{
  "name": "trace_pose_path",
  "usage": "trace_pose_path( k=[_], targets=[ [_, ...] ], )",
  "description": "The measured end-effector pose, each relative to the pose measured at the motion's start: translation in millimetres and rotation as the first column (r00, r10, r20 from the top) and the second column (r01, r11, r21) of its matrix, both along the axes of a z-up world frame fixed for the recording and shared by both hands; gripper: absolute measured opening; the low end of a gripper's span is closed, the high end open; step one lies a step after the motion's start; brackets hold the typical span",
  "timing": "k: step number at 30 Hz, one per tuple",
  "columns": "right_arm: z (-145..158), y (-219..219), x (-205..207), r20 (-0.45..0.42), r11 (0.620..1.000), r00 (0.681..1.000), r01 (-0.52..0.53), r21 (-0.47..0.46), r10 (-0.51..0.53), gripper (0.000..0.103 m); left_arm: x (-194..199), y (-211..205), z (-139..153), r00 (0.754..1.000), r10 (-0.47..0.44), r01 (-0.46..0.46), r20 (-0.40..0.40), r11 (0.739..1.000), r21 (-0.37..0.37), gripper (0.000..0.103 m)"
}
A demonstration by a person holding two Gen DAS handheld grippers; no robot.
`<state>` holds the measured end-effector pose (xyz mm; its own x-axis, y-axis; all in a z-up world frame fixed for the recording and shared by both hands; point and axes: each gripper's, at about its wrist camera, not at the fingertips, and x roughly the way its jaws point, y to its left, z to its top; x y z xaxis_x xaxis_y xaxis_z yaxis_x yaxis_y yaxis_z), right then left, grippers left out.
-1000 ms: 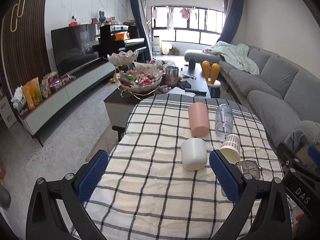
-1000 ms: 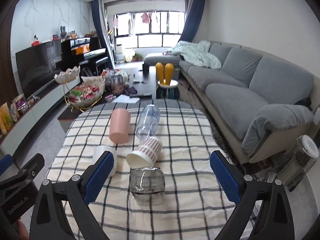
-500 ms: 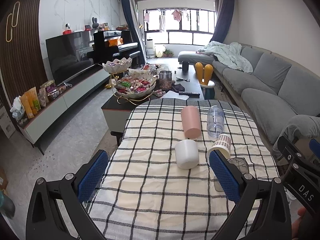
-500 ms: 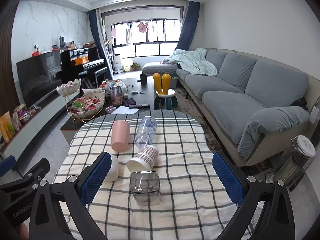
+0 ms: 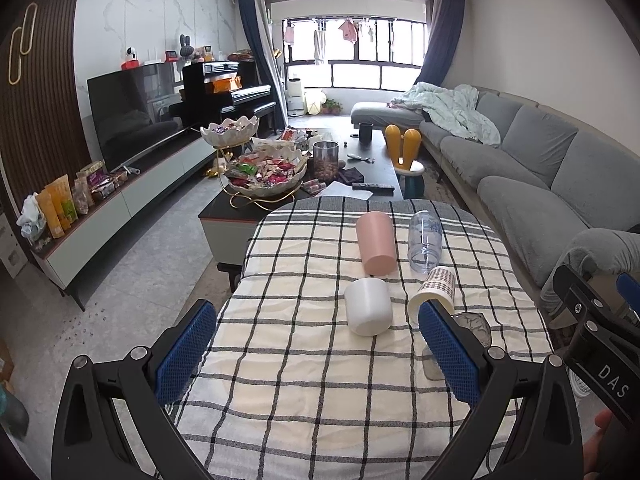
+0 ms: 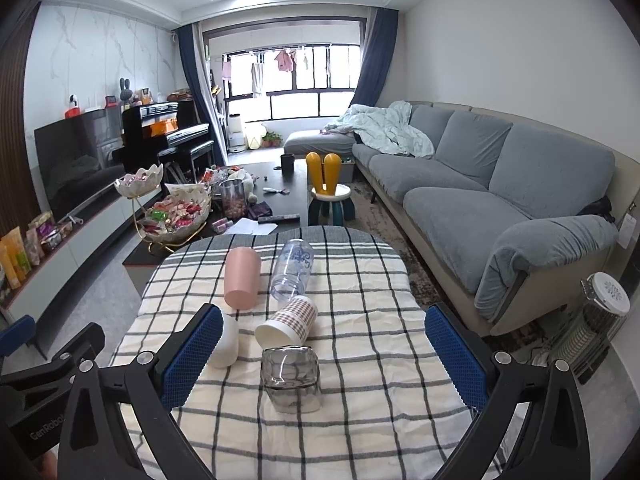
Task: Flip cup upside down
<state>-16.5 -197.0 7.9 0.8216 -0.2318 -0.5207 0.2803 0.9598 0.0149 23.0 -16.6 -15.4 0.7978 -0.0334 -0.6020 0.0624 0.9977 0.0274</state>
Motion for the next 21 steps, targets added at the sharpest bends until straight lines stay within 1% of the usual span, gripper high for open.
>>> trace_pose_path(
  k=[21],
  targets=[
    [1.0,0.2,-1.1,-0.004,1.0,1.0,0.001,0.005,-0.001,0.102,-2.5,-3.3,2.1,1.0,-0.008,0.008,0.002,1.0,-0.007,0.103]
  ],
)
